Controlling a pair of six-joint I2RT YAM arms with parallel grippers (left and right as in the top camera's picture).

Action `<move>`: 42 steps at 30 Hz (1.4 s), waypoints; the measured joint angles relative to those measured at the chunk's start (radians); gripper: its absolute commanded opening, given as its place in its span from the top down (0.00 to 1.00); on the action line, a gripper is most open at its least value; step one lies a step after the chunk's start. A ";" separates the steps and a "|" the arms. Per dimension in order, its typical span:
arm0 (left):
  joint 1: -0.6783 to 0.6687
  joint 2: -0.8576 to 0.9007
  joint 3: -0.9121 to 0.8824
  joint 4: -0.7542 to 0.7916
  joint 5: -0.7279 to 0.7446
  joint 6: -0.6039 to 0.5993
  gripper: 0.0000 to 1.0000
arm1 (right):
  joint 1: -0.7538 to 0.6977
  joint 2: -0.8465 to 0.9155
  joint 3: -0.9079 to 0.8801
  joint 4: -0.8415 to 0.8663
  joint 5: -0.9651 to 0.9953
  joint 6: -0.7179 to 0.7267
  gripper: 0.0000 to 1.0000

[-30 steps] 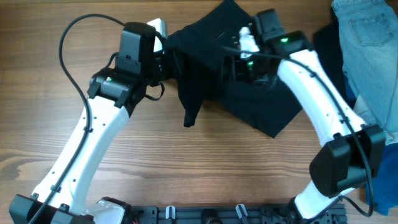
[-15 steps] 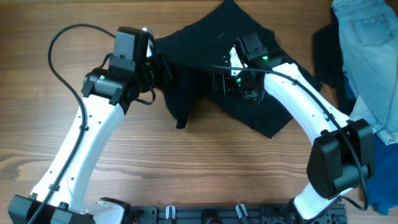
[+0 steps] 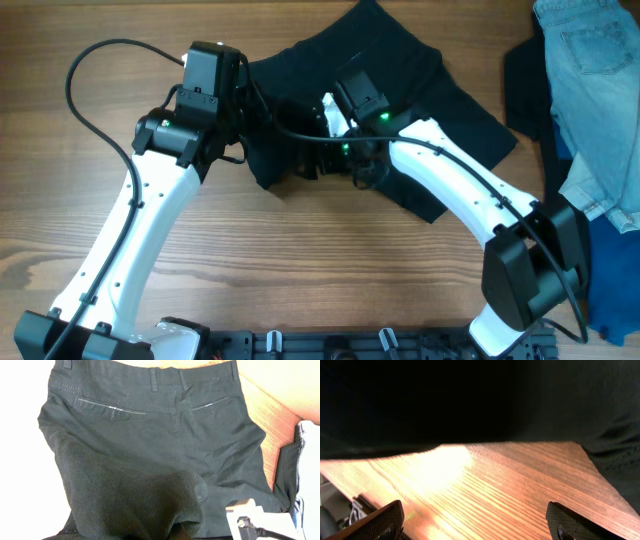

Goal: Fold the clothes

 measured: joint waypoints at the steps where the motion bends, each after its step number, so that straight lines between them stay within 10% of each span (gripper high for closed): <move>1: 0.000 0.000 0.000 -0.010 -0.001 0.000 0.96 | 0.000 0.000 0.000 0.013 0.008 0.006 0.08; 7: 0.000 0.000 -0.004 -0.245 -0.057 -0.004 0.94 | -0.061 0.000 0.000 0.043 0.042 0.024 0.07; 16: 0.000 0.000 -0.088 -0.461 -0.160 -0.012 0.34 | -0.274 0.000 0.000 0.038 0.054 0.028 0.01; 26: 0.042 0.083 -0.089 0.219 -0.285 0.190 0.14 | -0.334 0.000 0.000 0.021 0.061 0.000 0.01; 42: 0.211 0.528 -0.091 0.662 -0.085 0.414 0.10 | -0.334 0.000 0.000 -0.029 0.061 -0.034 0.00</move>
